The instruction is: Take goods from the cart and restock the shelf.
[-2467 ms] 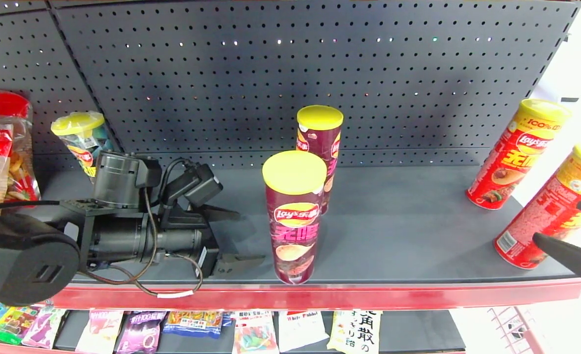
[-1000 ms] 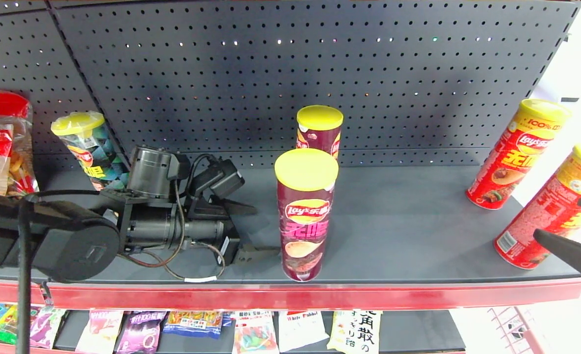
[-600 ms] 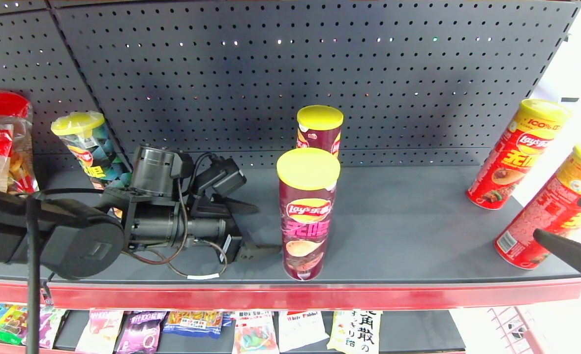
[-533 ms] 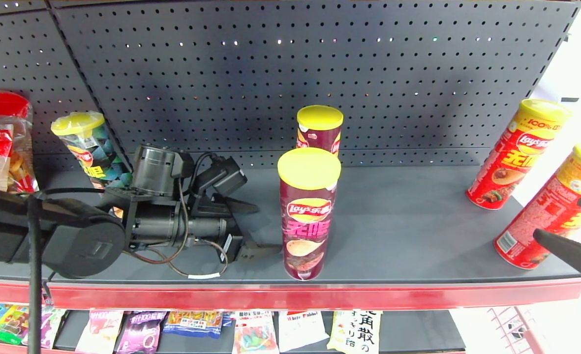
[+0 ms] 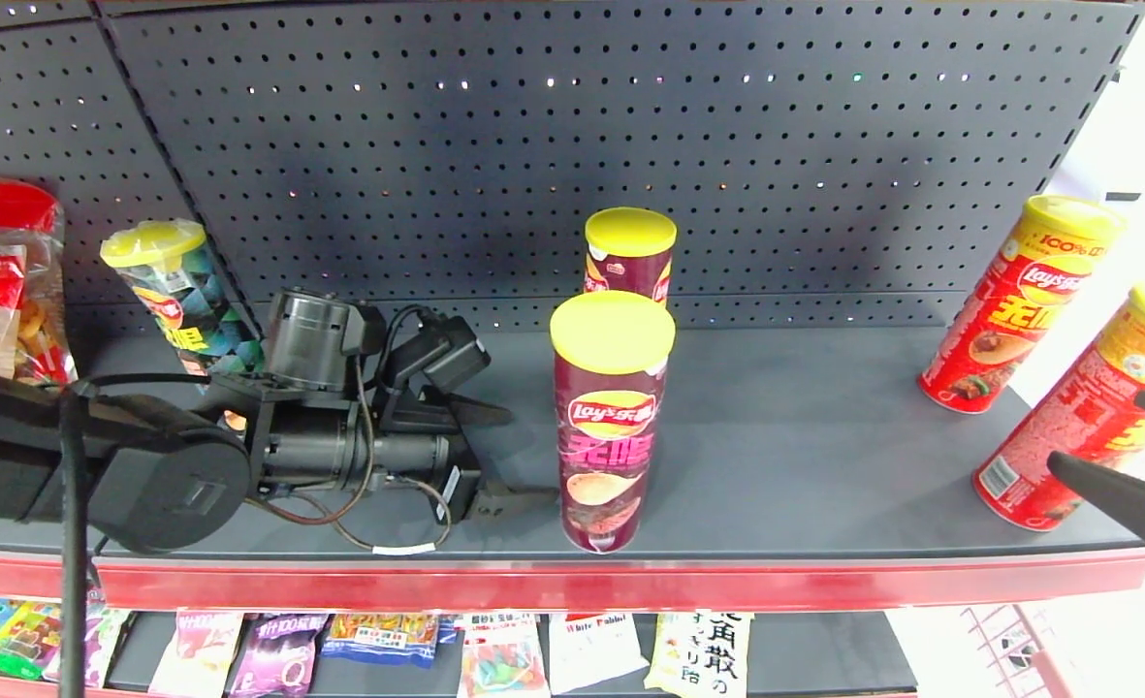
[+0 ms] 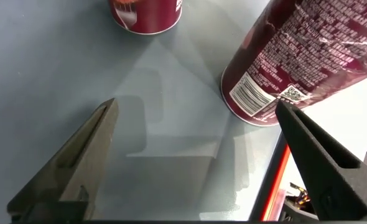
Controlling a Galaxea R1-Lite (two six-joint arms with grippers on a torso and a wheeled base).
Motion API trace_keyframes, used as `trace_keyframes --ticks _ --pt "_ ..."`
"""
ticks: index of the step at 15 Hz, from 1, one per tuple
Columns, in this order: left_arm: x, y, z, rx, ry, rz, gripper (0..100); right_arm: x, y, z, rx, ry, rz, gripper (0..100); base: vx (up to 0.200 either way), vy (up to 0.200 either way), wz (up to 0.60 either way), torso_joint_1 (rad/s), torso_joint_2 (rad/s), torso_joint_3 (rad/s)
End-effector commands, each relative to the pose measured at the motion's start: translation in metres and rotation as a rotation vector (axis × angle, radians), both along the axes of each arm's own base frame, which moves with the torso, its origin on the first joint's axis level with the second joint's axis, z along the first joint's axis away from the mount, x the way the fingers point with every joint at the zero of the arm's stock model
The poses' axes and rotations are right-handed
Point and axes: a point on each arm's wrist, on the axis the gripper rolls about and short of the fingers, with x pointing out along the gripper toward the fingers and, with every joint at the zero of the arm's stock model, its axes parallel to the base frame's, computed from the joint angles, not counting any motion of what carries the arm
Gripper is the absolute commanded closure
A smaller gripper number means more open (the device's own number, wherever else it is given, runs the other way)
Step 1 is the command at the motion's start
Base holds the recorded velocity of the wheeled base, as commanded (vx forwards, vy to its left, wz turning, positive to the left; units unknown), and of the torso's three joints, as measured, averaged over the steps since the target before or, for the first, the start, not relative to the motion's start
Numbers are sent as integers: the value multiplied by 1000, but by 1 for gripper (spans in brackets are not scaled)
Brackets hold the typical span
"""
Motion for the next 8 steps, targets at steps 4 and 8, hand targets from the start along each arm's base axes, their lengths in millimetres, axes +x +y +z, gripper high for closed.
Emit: trace_keyframes --ticks 4,8 --pt "-14 17 8 -1 -15 42 0 0 0 -7 -7 25 2 0 0 0 0 0 0 0" --pt "-81 68 45 13 -141 354 0 -21 -7 -42 -24 67 -17 0 0 0 0 0 0 0"
